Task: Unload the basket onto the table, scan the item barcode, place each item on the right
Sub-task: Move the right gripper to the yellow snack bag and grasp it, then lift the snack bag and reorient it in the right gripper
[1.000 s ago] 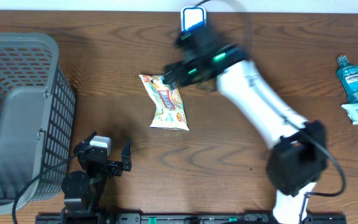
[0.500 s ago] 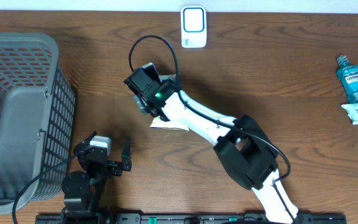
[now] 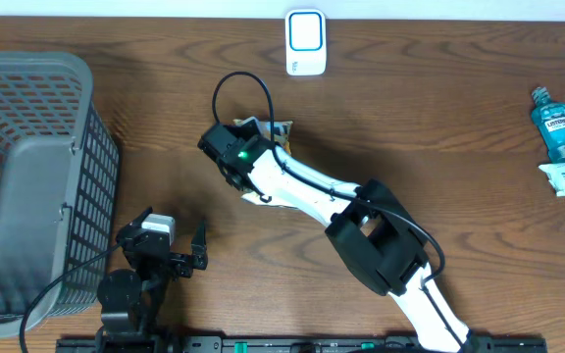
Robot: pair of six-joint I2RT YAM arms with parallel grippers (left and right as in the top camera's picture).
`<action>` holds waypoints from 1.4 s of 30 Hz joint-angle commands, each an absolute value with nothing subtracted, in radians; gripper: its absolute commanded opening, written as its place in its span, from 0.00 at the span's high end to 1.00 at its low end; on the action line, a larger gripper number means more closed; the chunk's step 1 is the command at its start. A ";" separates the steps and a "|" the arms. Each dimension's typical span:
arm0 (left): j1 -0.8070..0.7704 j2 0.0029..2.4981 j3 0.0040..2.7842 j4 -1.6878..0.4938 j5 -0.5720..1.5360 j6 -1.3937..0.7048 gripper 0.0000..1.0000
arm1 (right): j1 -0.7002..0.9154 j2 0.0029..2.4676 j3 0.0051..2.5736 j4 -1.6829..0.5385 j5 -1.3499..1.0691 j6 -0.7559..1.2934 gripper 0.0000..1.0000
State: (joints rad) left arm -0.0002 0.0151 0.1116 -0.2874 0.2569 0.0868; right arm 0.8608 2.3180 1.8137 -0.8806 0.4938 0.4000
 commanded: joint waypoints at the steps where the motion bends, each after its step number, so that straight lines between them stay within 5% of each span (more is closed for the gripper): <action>1: 0.006 0.010 0.095 -0.306 0.262 0.101 0.02 | 0.825 2.332 1.891 -0.971 0.379 0.436 0.99; 5: 0.006 0.010 0.095 -0.306 0.262 0.101 0.02 | 0.751 2.277 2.042 -1.122 0.080 0.329 0.99; 10: 0.006 0.010 0.095 -0.306 0.262 0.101 0.02 | 0.565 2.228 2.086 -1.229 -0.743 -0.045 0.99; 14: 0.006 0.010 0.096 -0.306 0.262 0.101 0.02 | 0.450 2.232 2.040 -1.348 -1.141 -0.291 0.99; 26: 0.006 0.010 0.095 -0.306 0.262 0.101 0.02 | 0.401 2.232 1.918 -1.691 -1.493 -0.501 0.99; 35: 0.006 0.010 0.095 -0.306 0.262 0.101 0.02 | 0.448 2.232 1.914 -1.702 -1.460 -0.196 0.99; 42: 0.006 0.010 0.095 -0.306 0.262 0.101 0.02 | 0.452 2.232 1.911 -1.702 -1.401 -0.218 0.99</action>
